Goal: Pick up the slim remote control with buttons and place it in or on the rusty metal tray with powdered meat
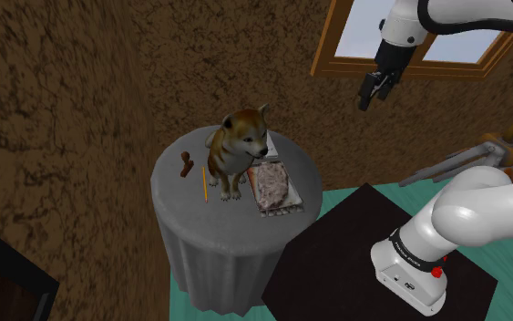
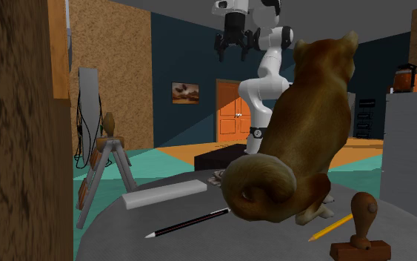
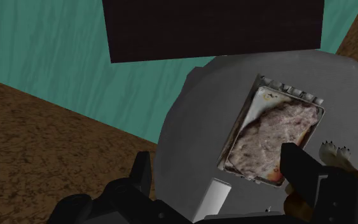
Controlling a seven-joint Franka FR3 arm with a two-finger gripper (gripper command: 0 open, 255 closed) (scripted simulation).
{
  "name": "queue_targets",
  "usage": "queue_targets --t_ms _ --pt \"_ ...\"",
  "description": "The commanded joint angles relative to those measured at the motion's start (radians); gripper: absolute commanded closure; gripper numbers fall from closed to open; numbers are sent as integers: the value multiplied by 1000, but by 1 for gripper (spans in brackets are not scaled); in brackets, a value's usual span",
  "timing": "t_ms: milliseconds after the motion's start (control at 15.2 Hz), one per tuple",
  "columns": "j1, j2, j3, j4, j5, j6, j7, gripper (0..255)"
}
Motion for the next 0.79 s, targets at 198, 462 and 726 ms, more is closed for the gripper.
queue_targets --t_ms 198,462,726 --pt "-4 80 1 -21 6 103 25 0" --pt "-8 201 2 -29 12 236 56 0" --pt "-13 338 3 -13 17 360 84 0"
